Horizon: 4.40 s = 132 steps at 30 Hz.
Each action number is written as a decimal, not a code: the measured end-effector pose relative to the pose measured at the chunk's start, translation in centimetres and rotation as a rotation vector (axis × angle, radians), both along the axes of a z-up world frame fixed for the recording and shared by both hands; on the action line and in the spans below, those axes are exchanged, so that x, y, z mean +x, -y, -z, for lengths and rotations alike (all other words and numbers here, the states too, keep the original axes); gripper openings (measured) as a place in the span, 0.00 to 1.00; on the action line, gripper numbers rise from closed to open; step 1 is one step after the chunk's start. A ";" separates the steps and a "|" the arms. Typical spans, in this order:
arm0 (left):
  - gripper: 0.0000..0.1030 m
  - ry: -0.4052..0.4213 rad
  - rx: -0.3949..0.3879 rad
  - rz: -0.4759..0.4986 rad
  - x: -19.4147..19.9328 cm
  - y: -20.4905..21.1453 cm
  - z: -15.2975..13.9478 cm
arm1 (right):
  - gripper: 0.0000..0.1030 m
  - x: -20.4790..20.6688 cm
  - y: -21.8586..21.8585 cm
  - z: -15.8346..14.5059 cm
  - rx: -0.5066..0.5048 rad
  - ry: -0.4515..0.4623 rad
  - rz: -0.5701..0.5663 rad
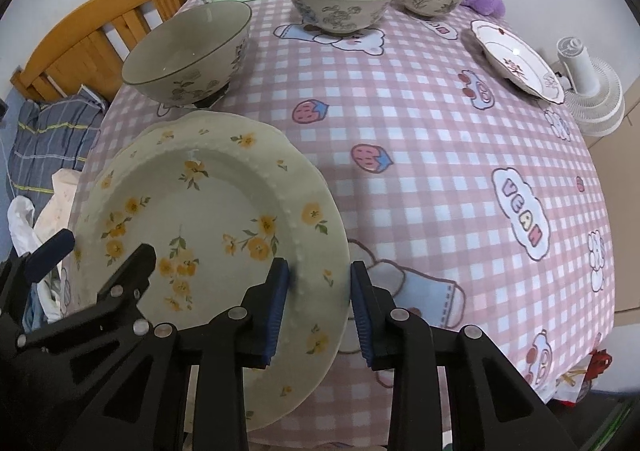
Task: Organize plates and bowls
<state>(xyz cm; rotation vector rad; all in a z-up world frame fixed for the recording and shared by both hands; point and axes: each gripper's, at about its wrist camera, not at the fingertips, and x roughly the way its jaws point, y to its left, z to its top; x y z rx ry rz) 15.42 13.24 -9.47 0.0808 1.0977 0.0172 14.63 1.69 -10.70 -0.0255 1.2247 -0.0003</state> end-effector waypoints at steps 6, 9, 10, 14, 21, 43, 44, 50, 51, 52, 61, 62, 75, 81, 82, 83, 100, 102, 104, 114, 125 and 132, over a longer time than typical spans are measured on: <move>0.83 -0.001 -0.035 0.030 0.1 -0.2 -0.2 | 0.34 0.2 -0.4 0.1 -0.012 -0.004 0.011; 0.83 -0.011 -0.065 0.047 0.1 -0.4 -0.4 | 0.36 0.3 -0.3 0.1 -0.004 -0.010 0.013; 0.83 -0.016 -0.076 0.053 0.1 -0.5 -0.4 | 0.36 0.3 -0.3 0.1 -0.003 -0.011 0.013; 0.83 -0.032 -0.112 0.077 0.1 -0.3 -1.0 | 0.38 0.0 0.1 -1.1 0.005 0.015 -0.005; 0.94 0.035 -0.140 0.094 0.2 0.9 -3.7 | 0.63 -0.7 2.8 -4.3 0.024 0.108 0.039; 0.96 0.135 -0.131 0.071 3.9 16.5 -8.3 | 0.69 3.2 18.2 -9.7 0.100 0.253 0.021; 0.96 0.138 -0.133 0.066 4.3 17.2 -8.3 | 0.69 3.5 18.9 -9.8 0.100 0.253 0.013; 0.95 0.148 -0.136 0.036 6.5 21.8 -8.3 | 0.69 5.9 23.7 -10.2 0.104 0.270 -0.032; 0.95 0.150 -0.133 0.032 6.9 22.6 -8.3 | 0.69 6.4 24.4 -10.2 0.106 0.273 -0.045; 0.95 0.153 -0.128 0.024 7.5 23.7 -8.2 | 0.69 6.8 25.1 -10.2 0.103 0.276 -0.053; 0.93 0.173 -0.119 0.019 11.5 30.4 -7.8 | 0.69 11.5 30.4 -9.7 0.105 0.281 -0.072; 0.93 0.171 -0.119 0.019 12.1 30.9 -7.6 | 0.69 12.0 30.8 -9.6 0.106 0.281 -0.075; 0.91 0.146 -0.079 0.005 19.7 34.9 -3.8 | 0.69 20.1 35.0 -6.0 0.100 0.273 -0.061; 0.85 0.118 -0.078 0.003 22.8 36.1 -1.1 | 0.69 23.6 36.1 -3.3 0.080 0.245 -0.040; 0.84 0.108 -0.076 0.008 23.4 36.3 -0.6 | 0.69 24.2 36.4 -2.8 0.081 0.239 -0.037; 0.84 0.106 -0.074 0.010 23.8 36.5 -0.3 | 0.69 24.7 36.5 -2.4 0.084 0.231 -0.036; 0.78 0.021 -0.075 0.026 25.7 37.3 2.8 | 0.65 27.1 36.7 1.0 0.095 0.153 -0.008; 0.78 0.015 -0.077 0.026 25.5 37.1 2.9 | 0.65 26.8 36.5 0.9 0.102 0.144 -0.012; 0.78 0.009 -0.073 0.025 24.9 36.6 2.9 | 0.65 26.3 36.3 0.8 0.112 0.139 -0.020; 0.78 -0.046 -0.080 0.025 20.2 33.0 2.7 | 0.64 23.0 34.1 -0.2 0.160 0.062 -0.081; 0.74 -0.020 -0.086 0.045 18.2 31.9 2.5 | 0.52 21.7 33.5 0.5 0.147 0.040 -0.108; 0.70 -0.025 -0.122 0.048 19.0 31.0 2.9 | 0.45 22.7 33.4 0.8 0.120 0.051 -0.132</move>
